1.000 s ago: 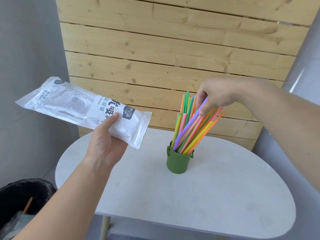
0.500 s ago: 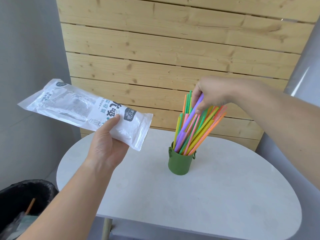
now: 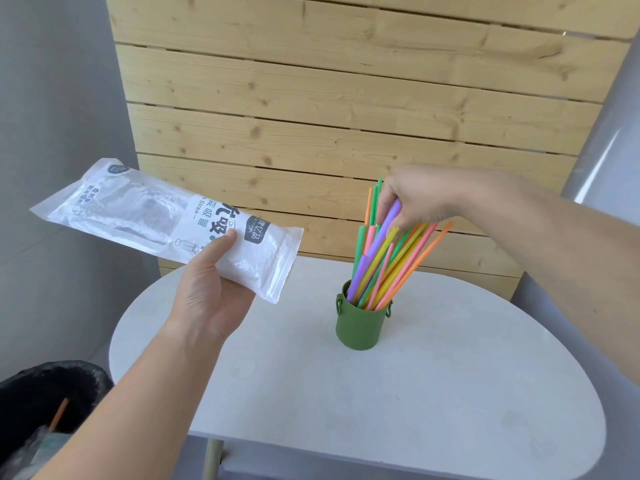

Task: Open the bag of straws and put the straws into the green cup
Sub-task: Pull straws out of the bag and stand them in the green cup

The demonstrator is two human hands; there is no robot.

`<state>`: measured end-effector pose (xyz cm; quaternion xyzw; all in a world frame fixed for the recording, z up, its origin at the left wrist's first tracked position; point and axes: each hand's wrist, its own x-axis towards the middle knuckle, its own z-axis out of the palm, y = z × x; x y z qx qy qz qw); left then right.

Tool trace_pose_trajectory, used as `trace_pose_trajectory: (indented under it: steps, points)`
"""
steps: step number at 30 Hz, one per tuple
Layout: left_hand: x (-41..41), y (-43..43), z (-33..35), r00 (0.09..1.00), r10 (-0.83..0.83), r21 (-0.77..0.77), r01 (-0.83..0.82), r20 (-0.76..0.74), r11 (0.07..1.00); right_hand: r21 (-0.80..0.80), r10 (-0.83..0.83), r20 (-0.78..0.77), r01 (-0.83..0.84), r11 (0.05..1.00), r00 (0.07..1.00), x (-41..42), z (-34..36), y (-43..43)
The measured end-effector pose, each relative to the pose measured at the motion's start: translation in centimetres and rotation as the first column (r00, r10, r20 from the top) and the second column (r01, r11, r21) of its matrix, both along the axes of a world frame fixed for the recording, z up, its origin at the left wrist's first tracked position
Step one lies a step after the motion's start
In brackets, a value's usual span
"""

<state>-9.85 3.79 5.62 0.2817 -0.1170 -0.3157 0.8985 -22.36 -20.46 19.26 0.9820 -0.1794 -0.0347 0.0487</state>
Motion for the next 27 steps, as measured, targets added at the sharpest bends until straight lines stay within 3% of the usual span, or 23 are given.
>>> trace_pose_trajectory:
  steps: [9,15,18,24,27]
  points:
    - [0.1,-0.1,-0.2,1.000,-0.001,-0.020,0.001,-0.004,1.000,0.055,0.081,0.250,-0.098,0.994,0.965,-1.7,-0.9,0.0]
    - [0.2,-0.2,-0.3,1.000,-0.002,-0.026,0.002,-0.020,1.000,0.105,0.093,0.442,-0.154,0.982,0.892,-3.7,-1.0,0.2]
    - [0.3,-0.2,-0.4,1.000,0.000,-0.032,-0.001,-0.026,0.999,0.026,0.122,0.437,-0.149,0.989,0.891,-4.2,-2.5,0.3]
    - [0.2,-0.2,-0.4,1.000,-0.012,-0.024,0.012,-0.012,1.000,0.233,0.027,0.508,-0.167,0.958,0.861,-5.8,-4.5,1.6]
    - [0.1,-0.2,-0.4,1.000,-0.025,-0.022,0.024,-0.013,0.999,0.247,0.006,0.536,-0.164,0.955,0.844,-6.0,-5.0,1.7]
